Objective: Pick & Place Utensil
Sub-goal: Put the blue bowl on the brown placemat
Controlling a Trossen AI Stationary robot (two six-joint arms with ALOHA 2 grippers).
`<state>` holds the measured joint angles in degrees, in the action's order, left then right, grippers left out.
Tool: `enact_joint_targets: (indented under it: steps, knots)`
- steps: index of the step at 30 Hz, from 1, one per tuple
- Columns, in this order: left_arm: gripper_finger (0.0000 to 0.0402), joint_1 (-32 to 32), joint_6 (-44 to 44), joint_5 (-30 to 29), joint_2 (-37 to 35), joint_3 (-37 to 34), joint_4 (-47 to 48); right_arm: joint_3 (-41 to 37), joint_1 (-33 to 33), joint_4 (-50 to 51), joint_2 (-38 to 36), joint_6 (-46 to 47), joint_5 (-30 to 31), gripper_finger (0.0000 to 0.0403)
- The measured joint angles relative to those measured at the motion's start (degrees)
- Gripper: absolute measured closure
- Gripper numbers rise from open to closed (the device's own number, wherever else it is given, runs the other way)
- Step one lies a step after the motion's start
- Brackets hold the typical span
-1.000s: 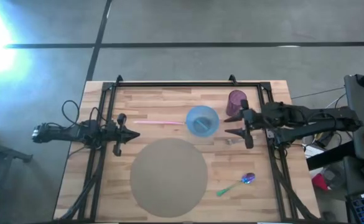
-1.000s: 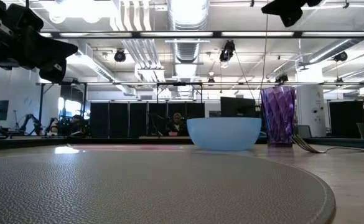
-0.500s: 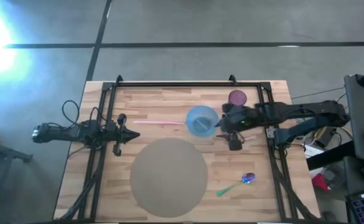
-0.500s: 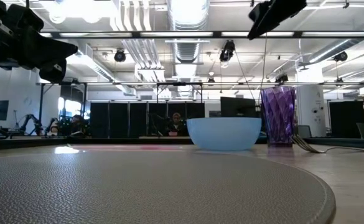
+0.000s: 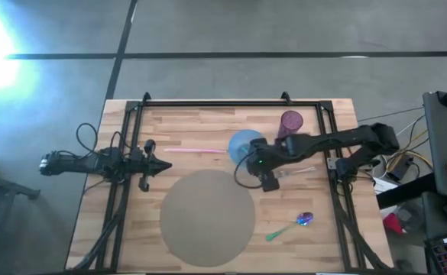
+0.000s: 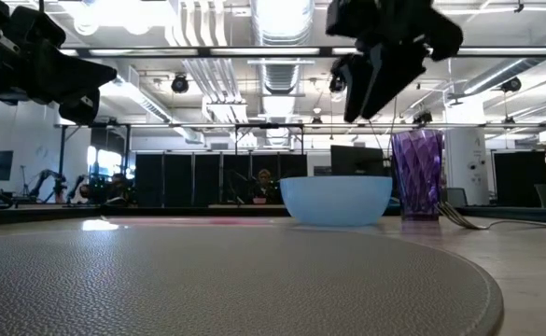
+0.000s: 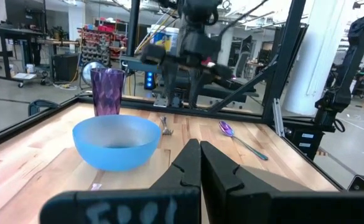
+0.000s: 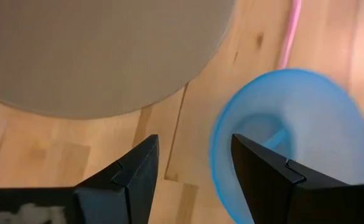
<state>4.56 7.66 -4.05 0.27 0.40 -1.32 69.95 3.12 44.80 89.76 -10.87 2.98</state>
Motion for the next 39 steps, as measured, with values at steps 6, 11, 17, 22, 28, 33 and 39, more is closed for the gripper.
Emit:
enact_joint_targets:
  steps: [6, 11, 17, 22, 28, 33, 39]
  knots:
    - [0.0401, 0.0, 0.0, 0.0, 0.0, 0.0, 0.0, 0.0, 0.0, -0.1, 5.3, 1.4, 0.0, 0.0204]
    - [0.0401, 0.0, 0.0, 0.0, 0.0, 0.0, 0.0, 0.3, 0.0, -0.2, 8.2, 1.5, 0.4, 0.0204]
    - [0.0401, 0.0, 0.2, 0.0, 0.0, 0.0, 0.0, 0.8, -0.2, -0.5, 9.4, 1.4, 4.8, 0.0204]
    - [0.0401, 0.0, 0.4, 0.0, 0.0, 0.0, 0.0, 0.7, -0.7, -0.6, 9.4, 1.5, 4.8, 0.0204]
    - [0.0401, 0.0, 0.6, 0.0, 0.0, 0.0, 0.0, 0.3, -1.8, -0.8, 10.5, 2.0, 4.7, 0.0204]
    - [0.0401, 0.0, 1.5, 0.0, 0.0, 0.0, 0.0, 0.0, -2.1, -1.2, 11.7, 3.4, 4.5, 0.0204]
    - [0.0401, 0.0, 1.5, 0.0, 0.3, 0.0, 0.0, -0.3, -2.1, -0.9, 12.3, 5.2, 4.4, 0.0214]
